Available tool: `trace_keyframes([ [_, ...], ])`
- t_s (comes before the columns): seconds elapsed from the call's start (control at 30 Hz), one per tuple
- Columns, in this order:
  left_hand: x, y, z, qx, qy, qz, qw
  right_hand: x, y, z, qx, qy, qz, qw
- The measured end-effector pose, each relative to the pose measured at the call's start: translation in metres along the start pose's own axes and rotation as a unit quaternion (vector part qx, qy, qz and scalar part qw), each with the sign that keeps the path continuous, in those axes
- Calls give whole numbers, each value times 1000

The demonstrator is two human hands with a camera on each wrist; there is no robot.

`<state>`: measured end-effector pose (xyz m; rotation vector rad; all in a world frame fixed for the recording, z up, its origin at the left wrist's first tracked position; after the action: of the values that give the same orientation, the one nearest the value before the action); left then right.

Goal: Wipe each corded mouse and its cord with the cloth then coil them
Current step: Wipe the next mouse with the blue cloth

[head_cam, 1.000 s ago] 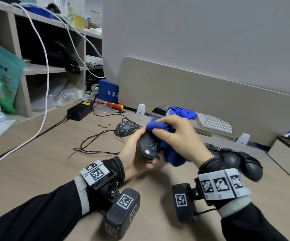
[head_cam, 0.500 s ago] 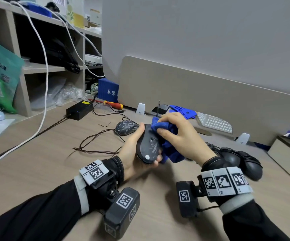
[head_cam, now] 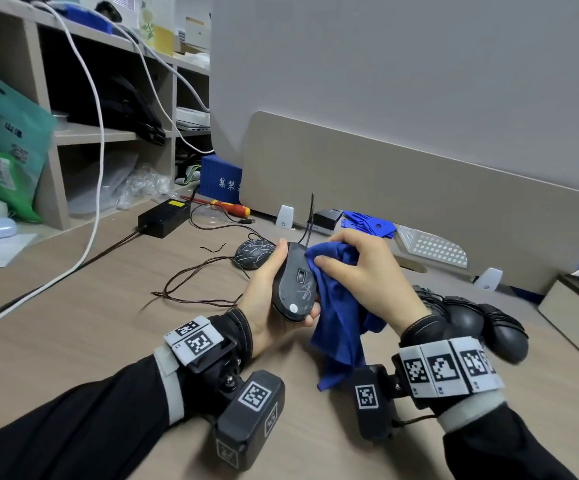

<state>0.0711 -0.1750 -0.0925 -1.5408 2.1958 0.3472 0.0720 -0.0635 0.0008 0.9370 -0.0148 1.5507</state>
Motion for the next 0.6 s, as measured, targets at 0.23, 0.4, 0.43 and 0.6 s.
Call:
trace_keyframes([
  [0.23,5,3,2,4,-2,-17,1000,-4,-1,2,2,-21,10,1000],
  [0.4,17,4,5,11,-46,-54,997,-31,-10,18,12,-13,157,988],
  [0.43,17,4,4,8,-48,-54,997,-33,-10,18,12,-18,158,987],
  [0.6,20,9,7,2,-49,-56,997,-28,-6,16,12,-79,109,991],
])
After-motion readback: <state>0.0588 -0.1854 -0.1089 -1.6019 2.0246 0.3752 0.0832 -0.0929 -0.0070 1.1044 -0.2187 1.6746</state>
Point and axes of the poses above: each hand's wrist, its own y-axis towards the middle knuckle, its own x-axis out of the back of the hand, z = x × y, the point moved 7 cm from there along y, towards the middle knuckle, and after that the axes turned 10 degrees about y, right-handed, at the moved point
